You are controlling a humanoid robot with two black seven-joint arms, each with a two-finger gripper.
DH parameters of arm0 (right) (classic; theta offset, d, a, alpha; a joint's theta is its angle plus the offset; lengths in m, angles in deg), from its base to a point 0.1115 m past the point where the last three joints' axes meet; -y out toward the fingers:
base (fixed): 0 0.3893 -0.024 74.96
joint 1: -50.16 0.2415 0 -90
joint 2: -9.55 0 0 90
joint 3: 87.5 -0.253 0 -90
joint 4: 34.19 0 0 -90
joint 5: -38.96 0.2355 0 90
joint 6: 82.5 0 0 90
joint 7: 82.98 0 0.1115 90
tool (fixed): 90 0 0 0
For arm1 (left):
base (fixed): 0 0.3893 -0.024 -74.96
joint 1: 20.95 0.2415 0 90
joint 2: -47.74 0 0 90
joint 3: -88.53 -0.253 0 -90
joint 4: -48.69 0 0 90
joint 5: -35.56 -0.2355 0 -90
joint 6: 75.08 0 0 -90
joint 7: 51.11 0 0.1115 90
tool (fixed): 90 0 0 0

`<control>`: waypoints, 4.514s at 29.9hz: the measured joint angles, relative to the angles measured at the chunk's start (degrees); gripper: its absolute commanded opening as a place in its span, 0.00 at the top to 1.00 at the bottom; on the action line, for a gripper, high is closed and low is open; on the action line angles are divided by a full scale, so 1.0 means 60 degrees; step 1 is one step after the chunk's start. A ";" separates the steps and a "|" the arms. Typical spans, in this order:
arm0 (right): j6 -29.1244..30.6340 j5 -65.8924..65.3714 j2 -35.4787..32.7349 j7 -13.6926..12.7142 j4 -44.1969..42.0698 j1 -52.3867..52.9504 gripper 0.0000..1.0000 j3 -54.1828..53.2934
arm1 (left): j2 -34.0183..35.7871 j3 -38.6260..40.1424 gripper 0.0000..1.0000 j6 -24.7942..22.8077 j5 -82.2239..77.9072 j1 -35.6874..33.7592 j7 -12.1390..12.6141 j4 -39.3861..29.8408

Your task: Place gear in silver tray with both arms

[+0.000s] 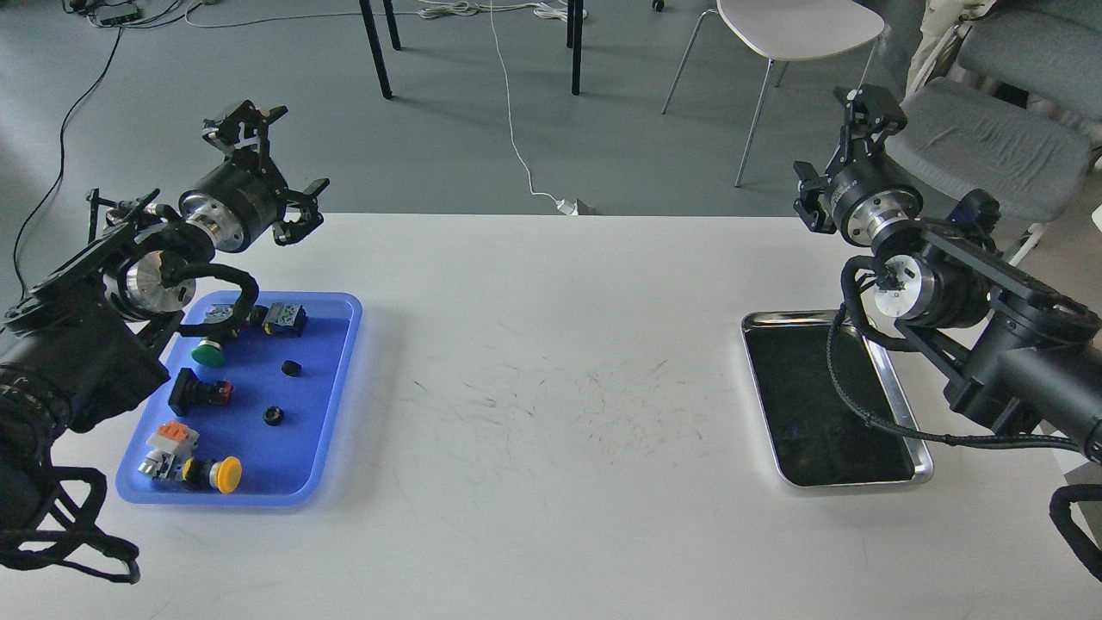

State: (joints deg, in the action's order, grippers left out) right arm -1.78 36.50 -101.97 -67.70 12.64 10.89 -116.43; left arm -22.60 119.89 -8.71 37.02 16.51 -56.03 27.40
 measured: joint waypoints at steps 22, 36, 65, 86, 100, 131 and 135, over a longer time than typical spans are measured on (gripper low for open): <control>0.0005 -0.0001 0.0002 0.0001 0.0003 -0.0081 0.01 -0.0042 | 0.0479 0.0005 0.02 -0.0460 0.0008 -0.0056 0.1083 0.0018; 0.0008 -0.0001 0.0080 0.0015 -0.0012 -0.0137 0.01 -0.0058 | 0.0252 0.0017 0.01 -0.0731 0.0091 -0.0070 -0.0015 0.0464; 0.0009 -0.0015 0.0032 0.0017 -0.0010 -0.0250 0.01 -0.0049 | 0.1297 -0.2294 0.01 -0.0726 -0.4181 -0.0735 -0.2773 0.0534; -0.0004 -0.0016 0.0111 0.0015 -0.0011 -0.0383 0.01 -0.0057 | 0.1339 -0.2548 0.02 0.0282 -0.4982 -0.1682 -0.3846 0.1280; -0.0038 -0.0016 0.0116 0.0015 0.0006 -0.0386 0.01 -0.0057 | 0.1043 -0.4725 0.02 -0.0325 -0.6401 -0.1611 -0.3852 0.1151; -0.0052 -0.0016 0.0125 0.0060 0.0021 -0.0442 0.01 -0.0014 | 0.1459 -0.5910 0.02 0.0913 -0.9454 -0.2247 -0.3846 0.2163; -0.0060 -0.0016 0.0126 0.0061 0.0025 -0.0442 0.01 0.0010 | 0.1567 -0.6750 0.02 0.1138 -0.9761 -0.2253 -0.3846 0.1594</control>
State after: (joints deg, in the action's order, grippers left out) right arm -2.14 36.41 -101.21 -67.33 12.79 8.23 -116.37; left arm -13.20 79.39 -1.88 -21.55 3.00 -79.10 36.97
